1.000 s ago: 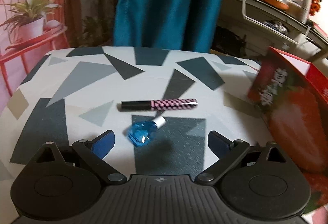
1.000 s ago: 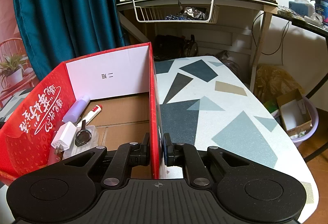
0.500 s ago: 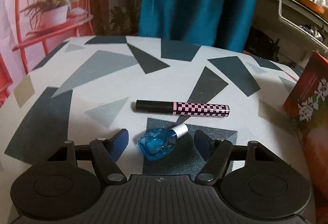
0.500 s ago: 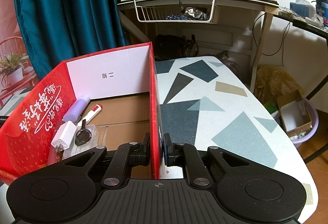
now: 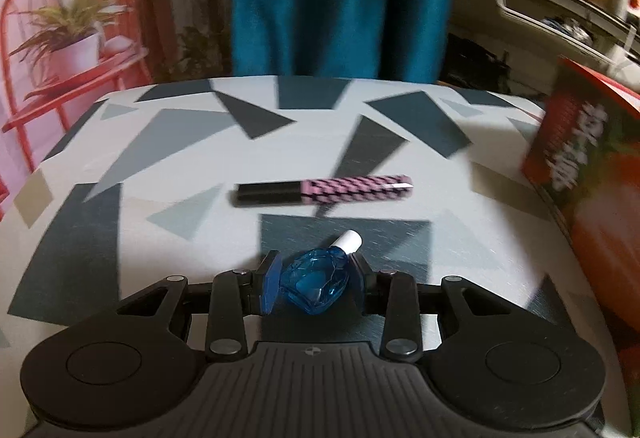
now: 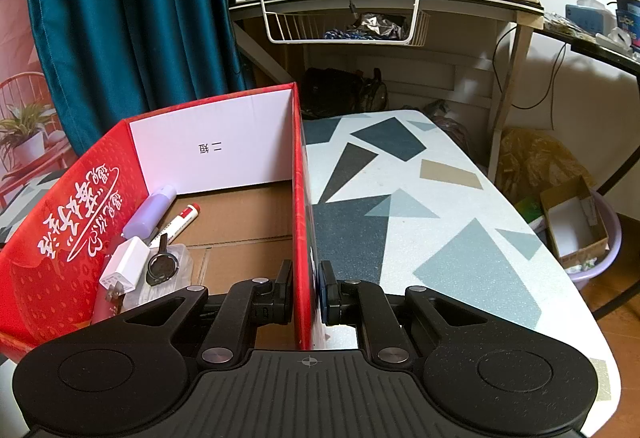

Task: Organize rigid objects
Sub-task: 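Close the left gripper on the blue bottle and lift it, then carry the blue bottle with the left gripper into the red box and release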

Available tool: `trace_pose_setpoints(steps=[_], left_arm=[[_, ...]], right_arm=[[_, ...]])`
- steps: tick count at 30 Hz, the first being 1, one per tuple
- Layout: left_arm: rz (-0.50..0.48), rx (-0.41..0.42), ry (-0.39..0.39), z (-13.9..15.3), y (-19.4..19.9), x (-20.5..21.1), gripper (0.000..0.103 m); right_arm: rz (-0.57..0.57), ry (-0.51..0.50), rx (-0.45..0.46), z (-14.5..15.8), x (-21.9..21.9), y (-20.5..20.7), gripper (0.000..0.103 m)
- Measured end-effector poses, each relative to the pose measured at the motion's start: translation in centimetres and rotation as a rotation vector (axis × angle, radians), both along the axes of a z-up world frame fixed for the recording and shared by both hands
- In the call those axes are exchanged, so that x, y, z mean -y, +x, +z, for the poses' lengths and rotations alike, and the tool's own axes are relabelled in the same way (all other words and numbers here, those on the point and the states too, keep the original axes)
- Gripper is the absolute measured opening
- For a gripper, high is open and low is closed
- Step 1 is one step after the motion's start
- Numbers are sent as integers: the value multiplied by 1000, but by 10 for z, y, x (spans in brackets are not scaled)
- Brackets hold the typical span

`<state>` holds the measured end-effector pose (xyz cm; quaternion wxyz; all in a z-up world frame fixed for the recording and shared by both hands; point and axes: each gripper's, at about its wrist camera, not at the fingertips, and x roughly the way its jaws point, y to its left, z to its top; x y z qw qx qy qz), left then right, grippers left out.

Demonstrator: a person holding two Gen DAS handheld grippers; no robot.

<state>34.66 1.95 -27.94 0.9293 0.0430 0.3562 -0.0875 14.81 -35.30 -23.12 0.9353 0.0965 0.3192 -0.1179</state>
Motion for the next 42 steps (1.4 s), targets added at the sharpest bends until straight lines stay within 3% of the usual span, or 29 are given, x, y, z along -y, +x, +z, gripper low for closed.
trace_pose_setpoints(steps=[3, 10, 26, 35, 42], left_arm=[[-63, -17, -36, 0, -3, 9, 39], [-167, -13, -38, -2, -17, 39, 38], [-314, 105, 17, 20, -60, 77, 38], [-285, 129, -72, 44, -56, 73, 38], [-358, 191, -111, 72, -52, 96, 38]], right_arm=[[1, -1, -1, 0, 0, 0, 11], [1, -1, -1, 0, 0, 0, 11], [0, -15, -6, 1, -1, -1, 10], [0, -20, -6, 1, -2, -1, 10], [1, -20, -7, 1, -1, -1, 10]])
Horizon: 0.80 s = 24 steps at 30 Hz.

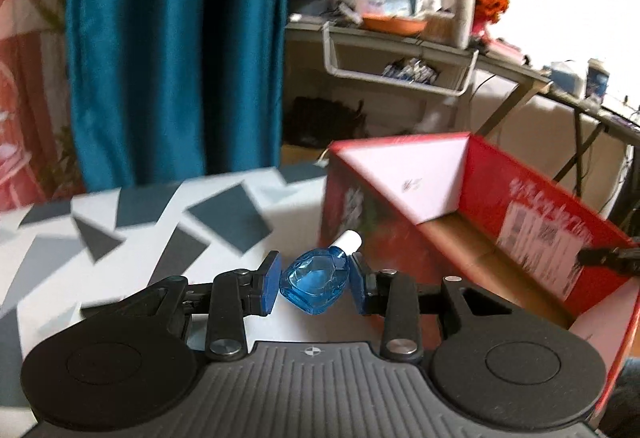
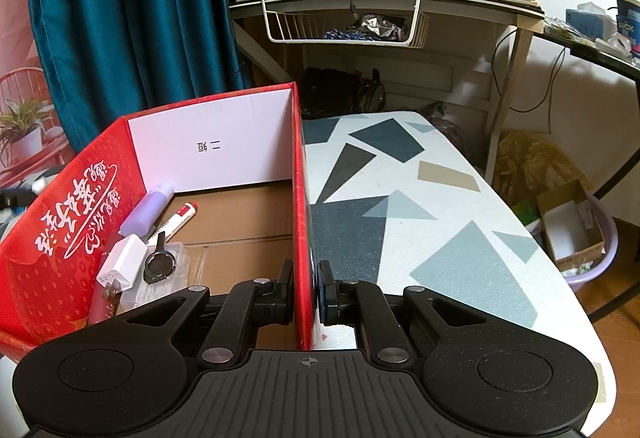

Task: Organize rigid objects
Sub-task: 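Carry the blue bottle with the left gripper into the red box and release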

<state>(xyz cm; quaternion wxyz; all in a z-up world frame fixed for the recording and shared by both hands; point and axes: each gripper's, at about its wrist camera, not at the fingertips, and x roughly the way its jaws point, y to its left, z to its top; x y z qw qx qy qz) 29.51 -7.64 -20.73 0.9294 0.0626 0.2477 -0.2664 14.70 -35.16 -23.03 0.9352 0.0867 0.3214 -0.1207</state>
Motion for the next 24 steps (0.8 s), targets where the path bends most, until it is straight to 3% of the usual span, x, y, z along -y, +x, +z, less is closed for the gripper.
trace_pose_setpoints(steps=[7, 14, 20, 24], left_arm=[[-115, 42, -7, 17, 5, 40, 38], [-215, 94, 121, 3, 9, 87, 38], [-259, 106, 174, -9, 6, 97, 39], [-271, 96, 149, -10, 8, 93, 41]], right_arm=[[-1, 0, 1, 0, 0, 0, 10], [1, 2, 2, 0, -1, 0, 10], [3, 6, 3, 0, 0, 2, 10], [3, 7, 3, 0, 0, 2, 11]])
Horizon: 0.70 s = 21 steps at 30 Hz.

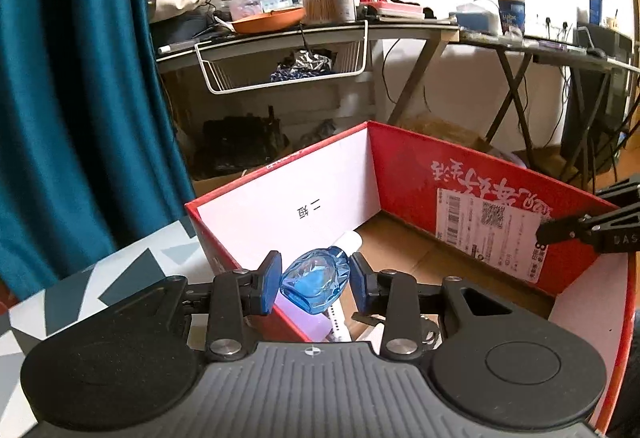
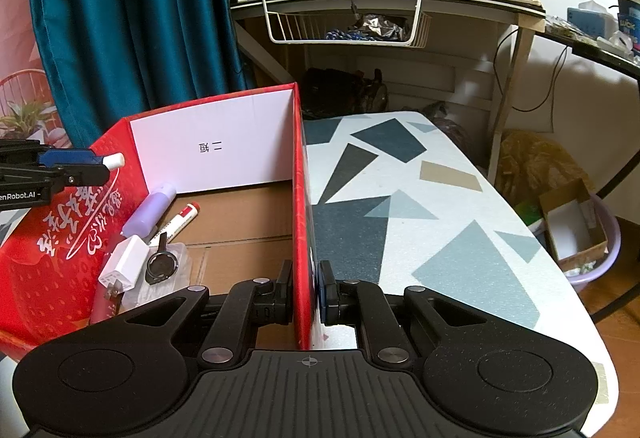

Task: Organize rigid objects
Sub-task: 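Carry the blue bottle with the left gripper into the red box and release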

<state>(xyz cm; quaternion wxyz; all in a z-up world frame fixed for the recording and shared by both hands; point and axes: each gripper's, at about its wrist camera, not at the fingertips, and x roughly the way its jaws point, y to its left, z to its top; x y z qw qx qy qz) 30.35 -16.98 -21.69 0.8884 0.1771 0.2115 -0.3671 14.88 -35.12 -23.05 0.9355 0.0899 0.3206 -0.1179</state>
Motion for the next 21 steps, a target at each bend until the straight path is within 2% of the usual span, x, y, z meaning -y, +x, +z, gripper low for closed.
trace_pose_setpoints(steps=[5, 9, 15, 17, 18, 21], left_arm=[[-15, -11, -39, 4, -1, -7, 55], [19, 9, -49, 8, -1, -11, 68], [86, -25, -62, 10, 9, -23, 71], [114, -28, -50, 11, 11, -24, 79], [131, -27, -45, 11, 12, -25, 86], [152, -17, -48, 12, 13, -29, 91]], right_arm=[[0, -1, 0, 0, 0, 0, 11], [0, -1, 0, 0, 0, 0, 10], [0, 0, -1, 0, 0, 0, 10], [0, 0, -1, 0, 0, 0, 10], [0, -1, -1, 0, 0, 0, 10], [0, -1, -1, 0, 0, 0, 10]])
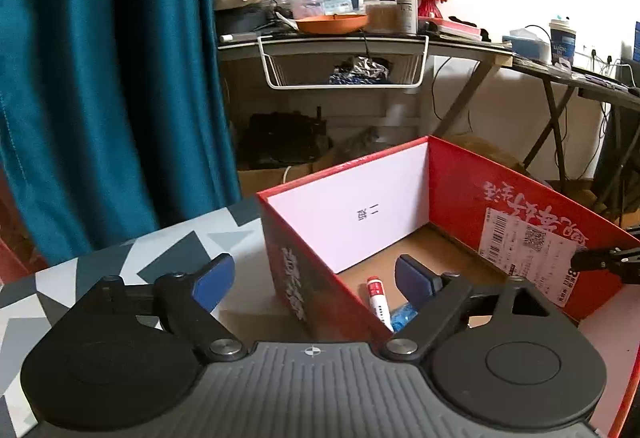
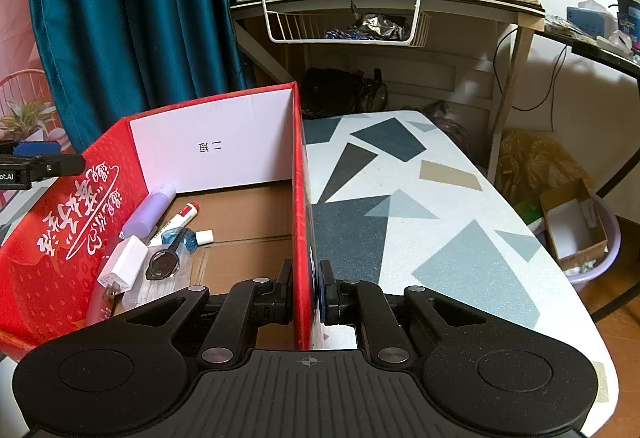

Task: Organize rigid objects
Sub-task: 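Carry the blue bottle with the left gripper into the red box and release, then move the left tool back over the table toward the pink-checkered mascara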

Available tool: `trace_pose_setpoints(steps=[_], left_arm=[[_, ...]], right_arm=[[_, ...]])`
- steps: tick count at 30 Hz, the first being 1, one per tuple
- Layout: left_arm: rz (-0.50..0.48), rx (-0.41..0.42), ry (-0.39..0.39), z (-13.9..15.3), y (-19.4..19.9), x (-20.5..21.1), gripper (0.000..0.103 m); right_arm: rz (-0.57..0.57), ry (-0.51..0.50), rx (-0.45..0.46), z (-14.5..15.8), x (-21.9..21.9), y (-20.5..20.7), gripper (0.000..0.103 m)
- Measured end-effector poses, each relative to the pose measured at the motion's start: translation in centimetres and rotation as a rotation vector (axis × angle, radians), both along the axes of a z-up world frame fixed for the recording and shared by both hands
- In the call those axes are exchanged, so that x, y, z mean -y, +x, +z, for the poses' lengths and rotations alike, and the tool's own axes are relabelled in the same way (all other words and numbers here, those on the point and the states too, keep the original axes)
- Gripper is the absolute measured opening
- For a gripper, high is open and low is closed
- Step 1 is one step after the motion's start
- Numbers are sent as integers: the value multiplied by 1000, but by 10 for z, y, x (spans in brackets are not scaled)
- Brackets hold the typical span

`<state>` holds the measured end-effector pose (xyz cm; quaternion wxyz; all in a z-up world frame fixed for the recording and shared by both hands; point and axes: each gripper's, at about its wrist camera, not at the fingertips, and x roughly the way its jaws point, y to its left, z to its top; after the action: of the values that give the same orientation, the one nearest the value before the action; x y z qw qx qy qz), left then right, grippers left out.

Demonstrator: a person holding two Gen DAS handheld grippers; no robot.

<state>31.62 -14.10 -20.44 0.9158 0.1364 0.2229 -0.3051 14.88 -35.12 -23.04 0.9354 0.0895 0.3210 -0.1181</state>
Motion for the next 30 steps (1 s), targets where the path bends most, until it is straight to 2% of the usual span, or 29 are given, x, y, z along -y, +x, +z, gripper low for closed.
trace_pose_setpoints(steps=[3, 12, 18, 23, 27, 30], left_arm=[[11, -6, 6, 0, 2, -3, 96], [30, -28, 8, -5, 6, -13, 97], [30, -99, -91, -6, 11, -32, 100], [66, -59, -140, 0, 7, -53, 100], [190, -58, -183, 2, 16, -86, 100], [329, -79, -166, -7, 31, -109, 100]], right_arm=[[0, 0, 0, 0, 0, 0, 10], [1, 5, -1, -1, 0, 0, 11], [2, 3, -1, -2, 0, 0, 11], [3, 2, -2, -2, 0, 0, 11], [3, 2, -2, -2, 0, 0, 11], [3, 2, -3, -2, 0, 0, 11]])
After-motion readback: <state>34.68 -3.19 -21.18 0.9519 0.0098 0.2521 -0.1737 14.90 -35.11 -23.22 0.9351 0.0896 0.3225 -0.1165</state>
